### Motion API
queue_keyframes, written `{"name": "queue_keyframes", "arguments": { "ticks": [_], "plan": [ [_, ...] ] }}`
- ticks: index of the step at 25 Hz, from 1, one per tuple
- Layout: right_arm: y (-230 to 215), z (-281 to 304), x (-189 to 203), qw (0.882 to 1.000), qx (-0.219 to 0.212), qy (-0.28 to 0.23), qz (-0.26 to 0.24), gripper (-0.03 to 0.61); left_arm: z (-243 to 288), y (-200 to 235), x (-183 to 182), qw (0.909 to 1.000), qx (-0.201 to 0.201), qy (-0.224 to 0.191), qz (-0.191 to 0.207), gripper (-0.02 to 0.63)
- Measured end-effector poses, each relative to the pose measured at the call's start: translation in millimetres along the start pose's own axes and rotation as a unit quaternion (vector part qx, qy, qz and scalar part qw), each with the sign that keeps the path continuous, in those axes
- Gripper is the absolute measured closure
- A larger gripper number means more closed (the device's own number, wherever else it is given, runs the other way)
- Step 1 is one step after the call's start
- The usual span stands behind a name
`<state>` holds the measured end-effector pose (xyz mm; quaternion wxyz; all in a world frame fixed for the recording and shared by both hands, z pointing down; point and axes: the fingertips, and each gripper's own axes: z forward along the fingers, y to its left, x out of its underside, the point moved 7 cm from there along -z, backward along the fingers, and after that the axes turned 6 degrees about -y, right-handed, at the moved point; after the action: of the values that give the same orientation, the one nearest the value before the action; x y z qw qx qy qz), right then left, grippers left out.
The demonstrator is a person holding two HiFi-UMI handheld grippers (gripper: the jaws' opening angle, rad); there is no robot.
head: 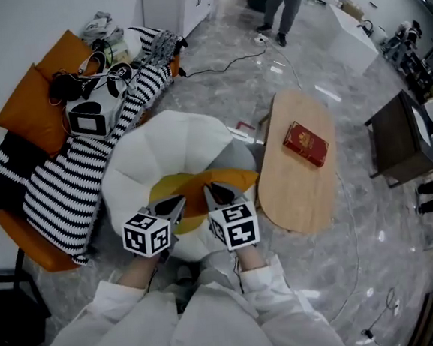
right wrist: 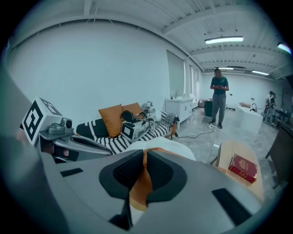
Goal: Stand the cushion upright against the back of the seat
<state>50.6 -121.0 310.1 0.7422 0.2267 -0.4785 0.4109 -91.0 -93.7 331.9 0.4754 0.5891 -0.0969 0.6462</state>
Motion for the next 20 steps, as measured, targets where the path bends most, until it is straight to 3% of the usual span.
{"name": "queue_keyframes", "arguments": {
  "ticks": [10, 20],
  "plan": [
    [-29, 46, 16, 1.0, -0.004, 0.026, 0.014, 0.545, 35, 33, 2, 0.9991, -0.022, 0.015, -0.033, 0.606],
    [-91, 121, 89, 0.993, -0.016, 0.067, 0.099, 0.545, 105, 74, 48, 0.994, -0.063, 0.031, -0.084, 0.606]
  ]
}}
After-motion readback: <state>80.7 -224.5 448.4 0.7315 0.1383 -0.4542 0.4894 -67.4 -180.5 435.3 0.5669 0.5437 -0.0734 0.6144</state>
